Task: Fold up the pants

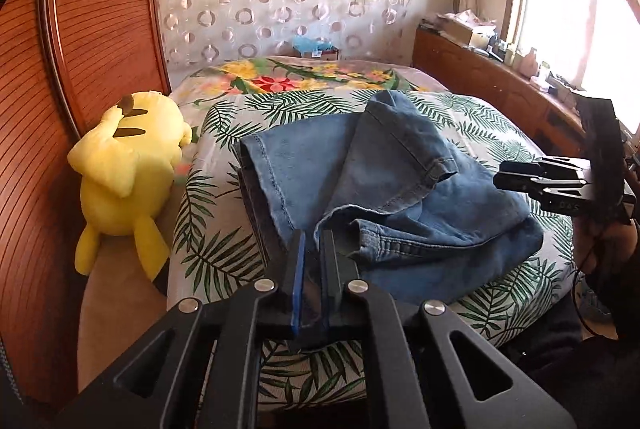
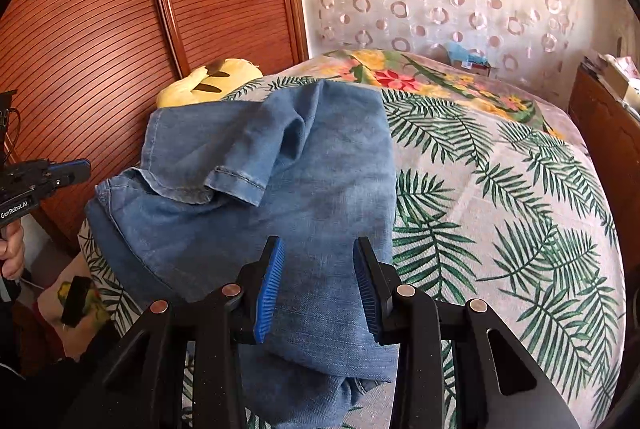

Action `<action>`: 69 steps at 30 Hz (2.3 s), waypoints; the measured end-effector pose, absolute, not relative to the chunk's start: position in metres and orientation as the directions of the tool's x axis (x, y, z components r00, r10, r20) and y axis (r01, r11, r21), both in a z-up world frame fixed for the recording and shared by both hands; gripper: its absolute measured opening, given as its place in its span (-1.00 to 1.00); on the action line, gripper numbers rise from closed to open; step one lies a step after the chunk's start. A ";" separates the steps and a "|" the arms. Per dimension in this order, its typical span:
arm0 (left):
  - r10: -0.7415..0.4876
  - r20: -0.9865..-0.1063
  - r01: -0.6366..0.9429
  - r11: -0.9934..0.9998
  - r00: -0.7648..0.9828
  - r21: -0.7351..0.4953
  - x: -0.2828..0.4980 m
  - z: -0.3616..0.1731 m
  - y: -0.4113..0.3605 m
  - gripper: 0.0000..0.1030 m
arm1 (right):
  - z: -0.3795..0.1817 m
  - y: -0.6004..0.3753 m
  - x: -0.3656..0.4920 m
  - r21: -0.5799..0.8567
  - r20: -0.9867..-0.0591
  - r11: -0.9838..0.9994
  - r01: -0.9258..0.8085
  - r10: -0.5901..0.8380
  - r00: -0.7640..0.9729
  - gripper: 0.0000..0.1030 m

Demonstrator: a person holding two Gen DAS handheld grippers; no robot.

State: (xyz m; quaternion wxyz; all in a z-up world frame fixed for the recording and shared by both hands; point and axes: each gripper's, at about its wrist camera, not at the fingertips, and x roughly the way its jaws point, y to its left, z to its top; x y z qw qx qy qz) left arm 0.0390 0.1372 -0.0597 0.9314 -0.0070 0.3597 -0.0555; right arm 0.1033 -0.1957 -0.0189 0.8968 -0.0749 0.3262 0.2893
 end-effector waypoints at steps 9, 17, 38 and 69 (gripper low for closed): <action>-0.133 -0.655 0.141 0.989 0.743 -0.040 0.057 -0.048 0.113 -0.02 | -0.022 -0.204 0.105 0.065 -0.634 0.829 -0.556 0.465 0.619 -0.27; -0.183 -0.653 0.198 0.979 0.735 -0.052 0.089 -0.048 0.077 0.58 | -0.029 -0.216 0.101 0.086 -0.629 0.840 -0.536 0.463 0.624 -0.27; -0.158 -0.762 0.262 0.965 0.628 0.015 0.151 -0.089 0.023 -0.77 | -0.033 -0.235 0.095 0.095 -0.611 0.853 -0.514 0.458 0.646 -0.27; -0.133 -0.715 0.114 0.991 0.687 -0.075 0.106 -0.059 0.143 -0.40 | -0.037 -0.212 0.105 0.089 -0.615 0.830 -0.551 0.481 0.625 -0.27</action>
